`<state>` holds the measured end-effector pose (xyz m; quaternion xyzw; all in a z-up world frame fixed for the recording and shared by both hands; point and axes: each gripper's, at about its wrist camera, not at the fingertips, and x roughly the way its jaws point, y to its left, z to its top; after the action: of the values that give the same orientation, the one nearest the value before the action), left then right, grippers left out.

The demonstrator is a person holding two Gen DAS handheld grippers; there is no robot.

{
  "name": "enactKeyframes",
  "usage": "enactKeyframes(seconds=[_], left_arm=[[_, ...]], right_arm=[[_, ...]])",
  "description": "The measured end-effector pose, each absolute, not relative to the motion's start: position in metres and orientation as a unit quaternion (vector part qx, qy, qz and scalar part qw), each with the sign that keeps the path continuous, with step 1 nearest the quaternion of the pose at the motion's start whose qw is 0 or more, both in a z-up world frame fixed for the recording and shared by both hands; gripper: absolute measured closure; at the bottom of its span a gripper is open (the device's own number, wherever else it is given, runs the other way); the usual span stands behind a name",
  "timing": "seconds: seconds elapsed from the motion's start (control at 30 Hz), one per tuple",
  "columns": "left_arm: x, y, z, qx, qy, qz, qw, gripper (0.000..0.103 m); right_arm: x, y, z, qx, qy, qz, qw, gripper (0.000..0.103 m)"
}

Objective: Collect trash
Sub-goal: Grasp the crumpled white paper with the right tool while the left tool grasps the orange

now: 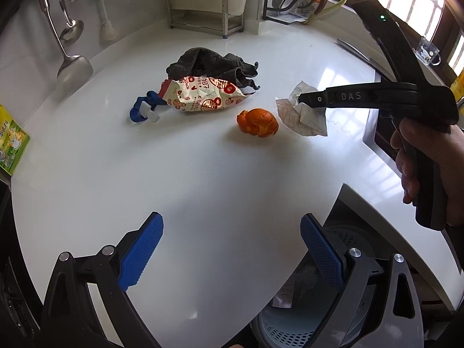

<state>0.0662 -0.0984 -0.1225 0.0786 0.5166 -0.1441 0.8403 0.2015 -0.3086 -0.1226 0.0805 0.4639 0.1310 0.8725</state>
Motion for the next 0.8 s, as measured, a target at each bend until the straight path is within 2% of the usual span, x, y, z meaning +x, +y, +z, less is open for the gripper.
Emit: enactKeyframes(seconds=[0.23,0.4,0.73,0.8], left_arm=[[0.105,-0.135,-0.13,0.064,0.498,-0.146,0.852,0.009],[0.132,-0.162,-0.144,0.069,0.49,-0.14,0.858,0.013],[0.163,-0.171,-0.167,0.06,0.51,-0.114,0.85,0.029],[0.168,-0.169,-0.171,0.059,0.515,-0.112,0.848,0.038]], right_arm=[[0.166,-0.34,-0.099,0.096,0.442,0.115,0.884,0.091],[0.139,-0.355,-0.093,0.102,0.442,0.112,0.884,0.091],[0.11,-0.354,-0.096,0.1,0.444,0.119,0.882,0.091],[0.109,-0.352,-0.097,0.1,0.444,0.122,0.882,0.091]])
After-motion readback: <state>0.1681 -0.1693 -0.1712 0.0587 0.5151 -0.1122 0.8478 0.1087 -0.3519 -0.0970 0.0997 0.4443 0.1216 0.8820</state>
